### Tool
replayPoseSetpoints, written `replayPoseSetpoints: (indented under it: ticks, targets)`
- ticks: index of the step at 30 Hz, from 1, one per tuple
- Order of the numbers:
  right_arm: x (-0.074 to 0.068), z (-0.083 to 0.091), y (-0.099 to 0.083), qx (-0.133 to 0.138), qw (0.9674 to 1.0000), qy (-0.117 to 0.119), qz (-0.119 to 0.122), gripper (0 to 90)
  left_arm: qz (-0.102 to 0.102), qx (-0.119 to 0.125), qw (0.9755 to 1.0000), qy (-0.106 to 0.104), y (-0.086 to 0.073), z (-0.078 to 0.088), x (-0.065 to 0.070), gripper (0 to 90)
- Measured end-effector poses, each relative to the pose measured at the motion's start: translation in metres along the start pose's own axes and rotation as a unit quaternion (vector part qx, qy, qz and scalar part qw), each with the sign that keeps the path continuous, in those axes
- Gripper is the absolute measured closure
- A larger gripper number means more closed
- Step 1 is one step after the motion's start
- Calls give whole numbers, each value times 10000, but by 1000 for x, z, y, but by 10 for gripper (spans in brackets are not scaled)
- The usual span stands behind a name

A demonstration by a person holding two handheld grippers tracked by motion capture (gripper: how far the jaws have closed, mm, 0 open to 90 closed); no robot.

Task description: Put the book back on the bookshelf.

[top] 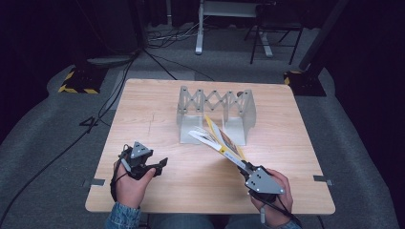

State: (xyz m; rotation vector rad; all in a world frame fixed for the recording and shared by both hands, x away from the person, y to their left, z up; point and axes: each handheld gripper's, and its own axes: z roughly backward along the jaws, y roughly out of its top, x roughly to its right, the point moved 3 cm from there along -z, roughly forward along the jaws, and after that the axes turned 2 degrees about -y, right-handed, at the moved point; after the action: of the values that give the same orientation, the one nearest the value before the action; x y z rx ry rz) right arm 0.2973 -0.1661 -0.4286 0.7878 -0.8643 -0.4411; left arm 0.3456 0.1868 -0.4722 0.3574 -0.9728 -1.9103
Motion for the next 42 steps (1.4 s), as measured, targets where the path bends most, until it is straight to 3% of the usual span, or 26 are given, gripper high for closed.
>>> replayPoseSetpoints:
  ticks: [6,14,15,20,22,30,33,35,42]
  targets:
    - [12,5,5,108,9993,41,-352,770,-233,-389,9987,252,-20,-15,-11,326]
    - [26,7,12,257,9980,-118,-564,770,-143,-523,9977,404,-35,-26,-27,322]
    - [30,7,13,283,9972,-143,-684,770,-178,-559,9974,413,-36,-27,-29,319]
    - [39,6,15,246,9960,-238,-827,770,-288,-467,9976,412,-37,-29,-32,305]
    - [45,3,15,251,9942,-296,-998,770,-279,-351,9983,369,-38,-31,-34,288]
    - [61,-2,14,305,9890,-417,-1389,770,-324,-366,9983,321,-37,-32,-36,280]
    - [67,-5,16,315,9865,-582,-1498,771,-344,-372,9982,318,-36,-33,-36,277]
    - [73,-9,18,331,9834,-652,-1660,770,-365,-379,9981,327,-36,-33,-36,276]
    - [84,-18,22,420,9790,-727,-1857,770,-336,-383,9982,320,-36,-33,-36,276]
